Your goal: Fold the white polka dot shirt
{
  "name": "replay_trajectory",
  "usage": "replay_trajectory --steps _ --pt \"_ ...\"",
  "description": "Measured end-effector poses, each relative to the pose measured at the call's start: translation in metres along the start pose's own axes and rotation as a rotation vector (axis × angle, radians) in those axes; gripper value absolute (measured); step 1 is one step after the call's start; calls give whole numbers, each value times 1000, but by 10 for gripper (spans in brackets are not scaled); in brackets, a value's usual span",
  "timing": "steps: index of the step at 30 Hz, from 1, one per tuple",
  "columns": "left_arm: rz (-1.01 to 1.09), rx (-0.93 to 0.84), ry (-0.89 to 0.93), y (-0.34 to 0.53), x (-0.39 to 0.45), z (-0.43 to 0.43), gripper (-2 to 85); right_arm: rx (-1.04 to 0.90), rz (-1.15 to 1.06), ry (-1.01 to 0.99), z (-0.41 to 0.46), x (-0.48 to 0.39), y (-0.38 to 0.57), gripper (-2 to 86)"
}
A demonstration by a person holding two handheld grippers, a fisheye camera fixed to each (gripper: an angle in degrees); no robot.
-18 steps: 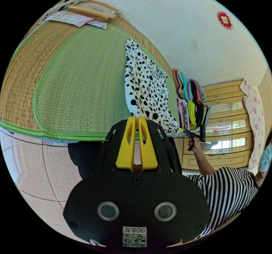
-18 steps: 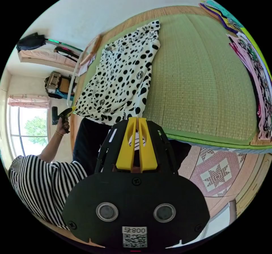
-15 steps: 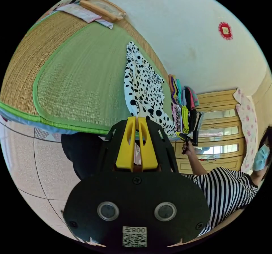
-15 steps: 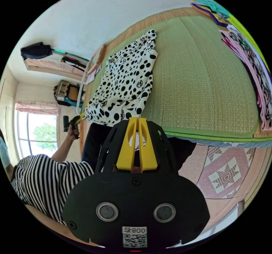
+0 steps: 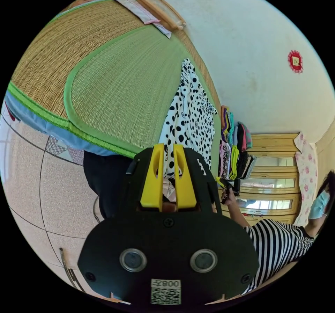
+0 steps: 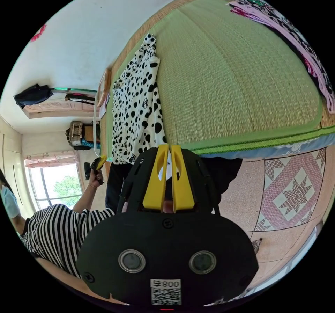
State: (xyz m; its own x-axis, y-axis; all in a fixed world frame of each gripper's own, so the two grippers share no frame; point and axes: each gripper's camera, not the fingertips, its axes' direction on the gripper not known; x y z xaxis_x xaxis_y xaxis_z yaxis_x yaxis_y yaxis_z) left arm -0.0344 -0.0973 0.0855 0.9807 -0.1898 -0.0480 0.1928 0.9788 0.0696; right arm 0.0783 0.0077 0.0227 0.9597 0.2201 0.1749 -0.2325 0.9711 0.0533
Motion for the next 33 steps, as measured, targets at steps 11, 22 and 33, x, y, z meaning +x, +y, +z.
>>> replay_trajectory --steps 11,22,33 --pt "208 -96 19 -167 94 119 66 -2 -202 -41 41 -69 -113 28" --pt "198 -15 -41 -361 120 180 87 102 -298 16 52 -99 -282 63" --pt "153 39 -102 -481 102 210 91 146 -270 73 82 -81 -397 87"
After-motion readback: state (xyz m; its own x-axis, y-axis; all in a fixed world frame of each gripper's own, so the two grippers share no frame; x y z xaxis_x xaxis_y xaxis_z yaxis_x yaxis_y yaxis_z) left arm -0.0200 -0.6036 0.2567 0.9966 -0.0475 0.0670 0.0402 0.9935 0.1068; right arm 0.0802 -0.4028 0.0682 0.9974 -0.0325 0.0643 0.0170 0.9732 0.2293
